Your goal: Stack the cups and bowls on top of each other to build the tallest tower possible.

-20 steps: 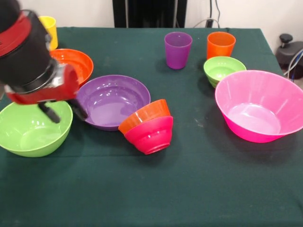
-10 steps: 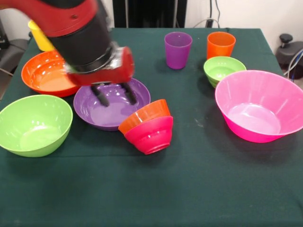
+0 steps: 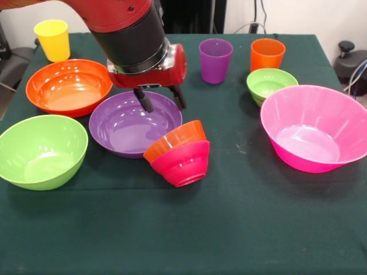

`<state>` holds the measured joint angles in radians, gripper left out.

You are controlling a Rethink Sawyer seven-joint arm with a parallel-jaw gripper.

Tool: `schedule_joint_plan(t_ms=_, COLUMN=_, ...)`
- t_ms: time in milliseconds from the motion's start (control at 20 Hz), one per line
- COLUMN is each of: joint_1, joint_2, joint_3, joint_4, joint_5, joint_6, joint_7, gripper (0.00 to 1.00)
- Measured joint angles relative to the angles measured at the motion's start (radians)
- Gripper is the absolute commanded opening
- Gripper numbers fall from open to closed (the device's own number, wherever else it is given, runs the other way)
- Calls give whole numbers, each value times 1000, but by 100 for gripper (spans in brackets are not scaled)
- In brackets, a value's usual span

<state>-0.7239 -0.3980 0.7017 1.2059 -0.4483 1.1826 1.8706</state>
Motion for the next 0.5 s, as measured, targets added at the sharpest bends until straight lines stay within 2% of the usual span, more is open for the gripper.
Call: schedule_joint_plan(t_ms=500, joint_1=8, joint_2=6, joint_3=-37, joint_4=-20, joint_5=3, joint_6=0, joint_7=0, gripper=100)
